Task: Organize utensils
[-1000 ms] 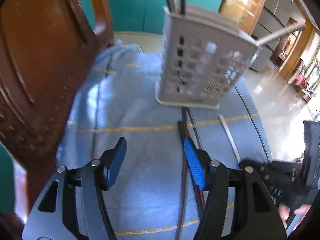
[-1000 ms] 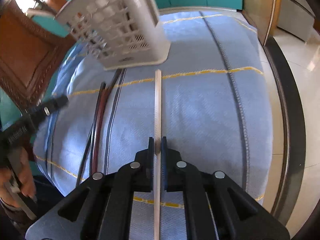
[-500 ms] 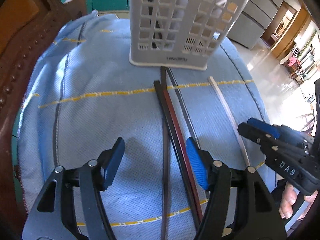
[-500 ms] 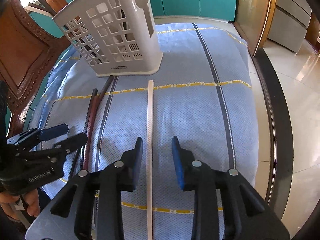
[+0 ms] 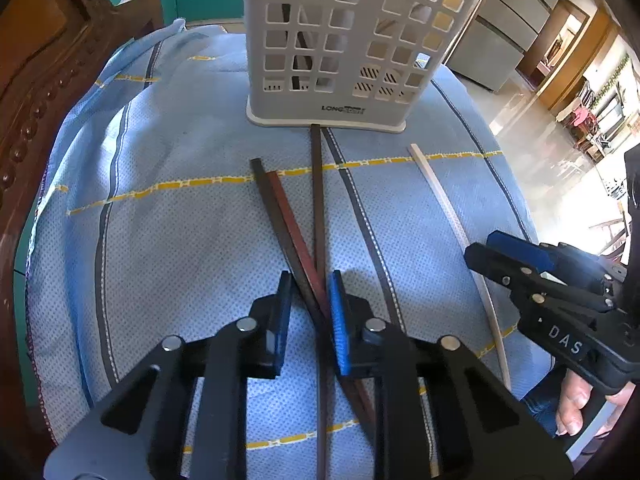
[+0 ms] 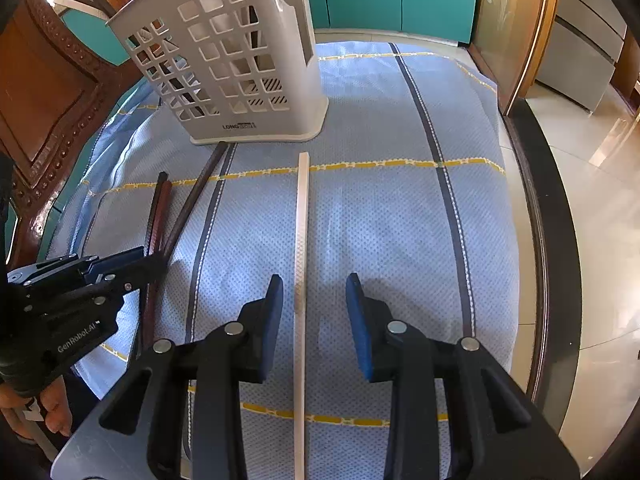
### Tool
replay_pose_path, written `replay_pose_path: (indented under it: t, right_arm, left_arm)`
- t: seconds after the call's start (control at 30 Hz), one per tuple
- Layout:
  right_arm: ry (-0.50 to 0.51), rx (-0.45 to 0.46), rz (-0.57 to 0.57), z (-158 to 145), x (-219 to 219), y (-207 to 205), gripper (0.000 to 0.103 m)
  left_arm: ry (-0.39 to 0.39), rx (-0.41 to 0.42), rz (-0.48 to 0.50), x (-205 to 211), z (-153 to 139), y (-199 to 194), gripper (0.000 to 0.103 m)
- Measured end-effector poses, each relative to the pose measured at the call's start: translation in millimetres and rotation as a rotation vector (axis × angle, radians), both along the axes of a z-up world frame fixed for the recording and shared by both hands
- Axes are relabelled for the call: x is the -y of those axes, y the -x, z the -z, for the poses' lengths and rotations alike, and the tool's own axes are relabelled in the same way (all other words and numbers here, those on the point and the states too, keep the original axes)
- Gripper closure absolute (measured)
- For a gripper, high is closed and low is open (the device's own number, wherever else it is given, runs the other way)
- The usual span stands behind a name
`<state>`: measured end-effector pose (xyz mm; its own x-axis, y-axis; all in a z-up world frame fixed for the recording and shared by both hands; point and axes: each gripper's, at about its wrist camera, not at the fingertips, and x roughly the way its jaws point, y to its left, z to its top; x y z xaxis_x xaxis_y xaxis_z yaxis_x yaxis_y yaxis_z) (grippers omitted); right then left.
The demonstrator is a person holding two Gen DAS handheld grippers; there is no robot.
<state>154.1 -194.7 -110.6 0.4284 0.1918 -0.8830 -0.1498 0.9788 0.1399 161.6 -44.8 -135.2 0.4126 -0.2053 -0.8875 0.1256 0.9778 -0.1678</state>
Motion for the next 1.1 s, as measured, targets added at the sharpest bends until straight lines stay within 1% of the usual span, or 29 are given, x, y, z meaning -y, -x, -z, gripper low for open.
replay_pose_path:
  t: [0.23,0.43,0.6,0.63,0.7,0.87,1.0,1.07,1.1]
  right_arm:
    - [0.009,-0.001,-0.002,1,-2,1,0.071]
    - [0.015,-0.004,-0.001,2,-3,0,0.070]
    - [0.003,0.008,-0.006,1,-4,0,0.068]
    - [0.000,0.016,-0.013,0,-5,1,0.068]
    - [-0.001,0.030,-0.027,-3,-7,3,0.063]
    - [0.014,0.045,-0.073,-3,-18,7,0.061]
    - [0.040,0.049,-0.116,2,-29,10,0.061]
    - [0.081,0.065,-0.136,4,-35,13,0.061]
    - [0.097,0.068,-0.141,5,-37,13,0.067]
  left_arm:
    - [-0.010,0.017,-0.010,-13,-8,9,0.092]
    - [-0.014,0.015,-0.041,-27,-10,8,0.092]
    - [-0.018,0.004,-0.064,-42,-9,8,0.092]
    - [-0.019,0.004,-0.066,-43,-9,8,0.092]
    - [-0.024,0.004,-0.074,-43,-8,7,0.089]
    - [-0.030,0.003,-0.095,-48,-8,6,0.080]
    - [-0.038,0.006,-0.108,-54,-11,8,0.071]
    - [-0.035,0.007,-0.111,-56,-12,10,0.070]
    - [-0.032,0.010,-0.114,-59,-13,11,0.068]
